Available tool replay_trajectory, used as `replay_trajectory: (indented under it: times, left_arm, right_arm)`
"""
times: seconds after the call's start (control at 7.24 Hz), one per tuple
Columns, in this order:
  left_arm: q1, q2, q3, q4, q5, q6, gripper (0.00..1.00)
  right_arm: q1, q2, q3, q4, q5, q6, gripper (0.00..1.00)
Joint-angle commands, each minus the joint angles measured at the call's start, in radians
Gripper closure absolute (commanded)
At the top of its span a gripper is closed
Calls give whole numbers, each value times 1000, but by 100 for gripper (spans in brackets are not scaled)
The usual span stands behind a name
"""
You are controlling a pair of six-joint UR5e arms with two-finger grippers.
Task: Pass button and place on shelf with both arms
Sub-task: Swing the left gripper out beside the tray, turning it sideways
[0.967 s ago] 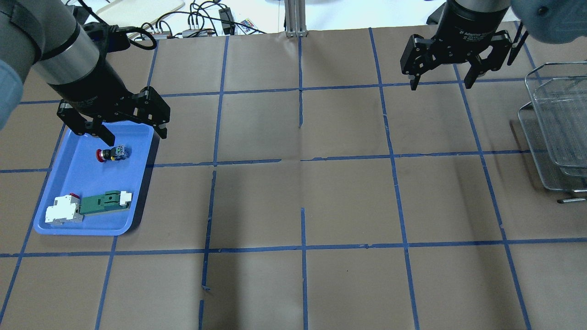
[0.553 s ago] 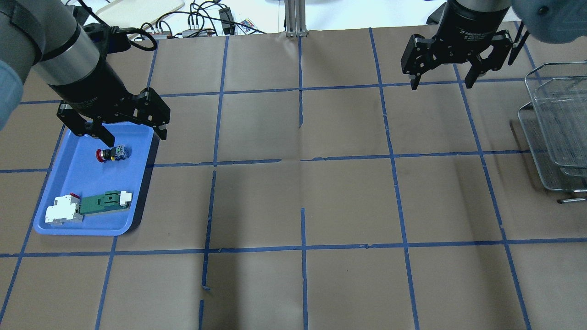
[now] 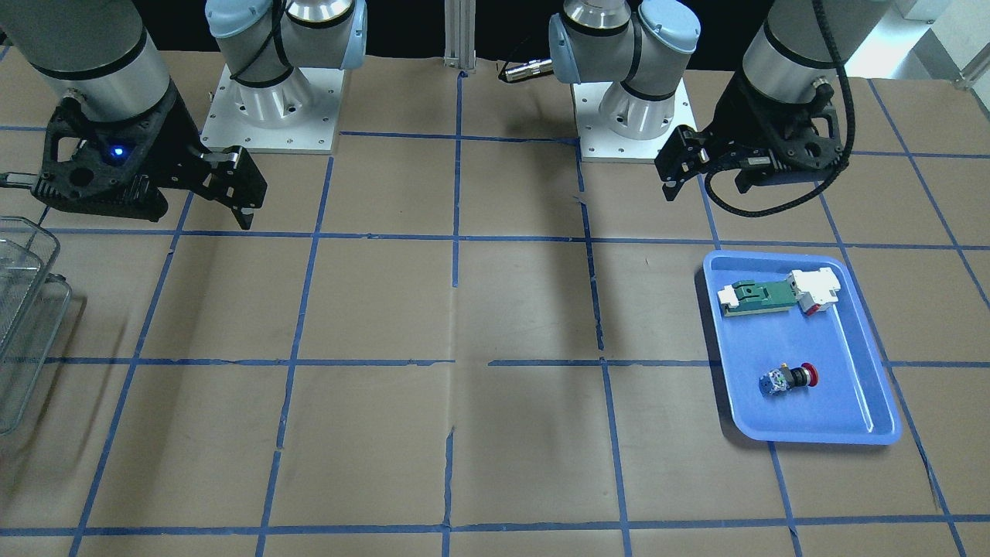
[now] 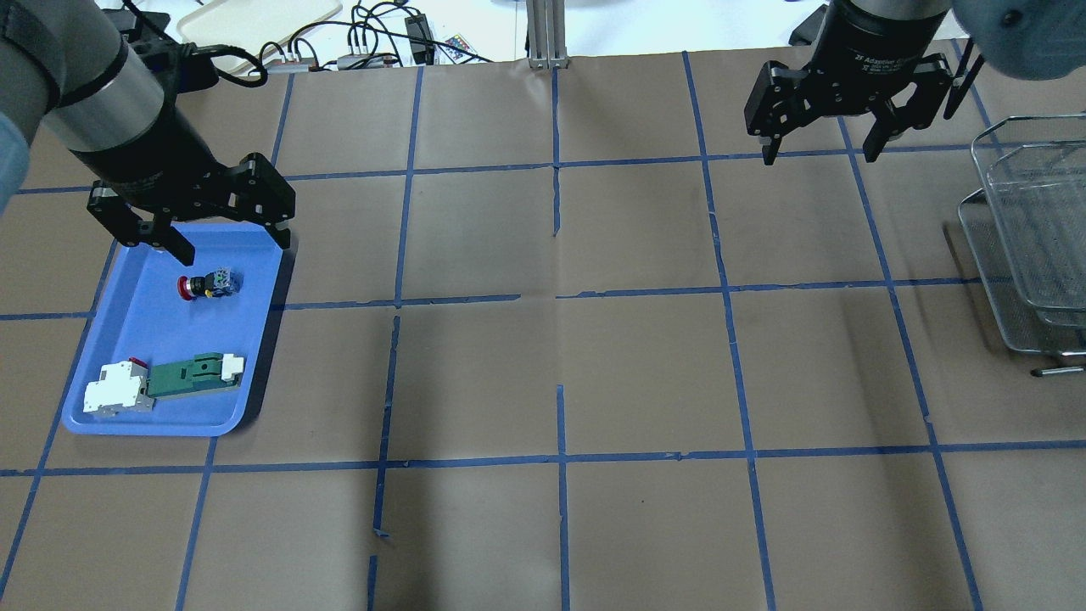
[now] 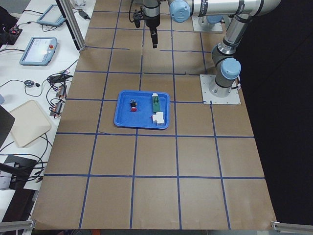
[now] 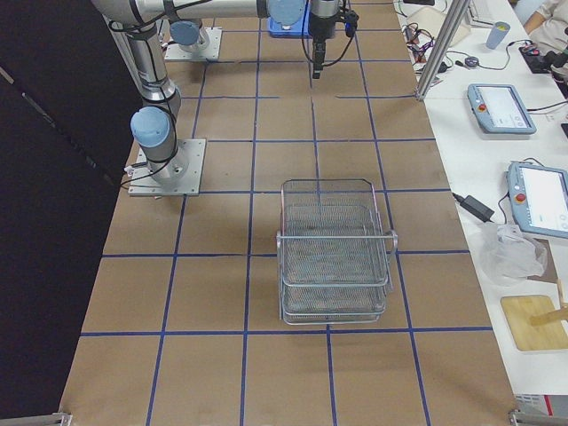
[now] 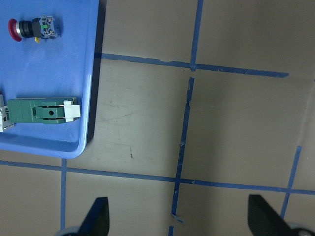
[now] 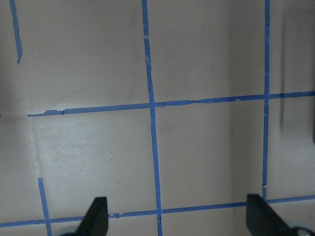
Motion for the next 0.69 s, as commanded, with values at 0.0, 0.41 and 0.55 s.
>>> replay_trajectory:
  times: [0.0, 0.41, 0.55]
  left_arm:
    - [193, -7, 17, 30, -5, -14, 0]
    - [380, -76, -4, 156, -4, -31, 0]
    - [443, -128, -4, 226, -10, -45, 0]
  right_arm:
    - [0, -2, 0, 5, -1, 0, 0]
    - [0, 1, 0, -1, -1, 0, 0]
    - [0, 1, 2, 0, 0, 0, 0]
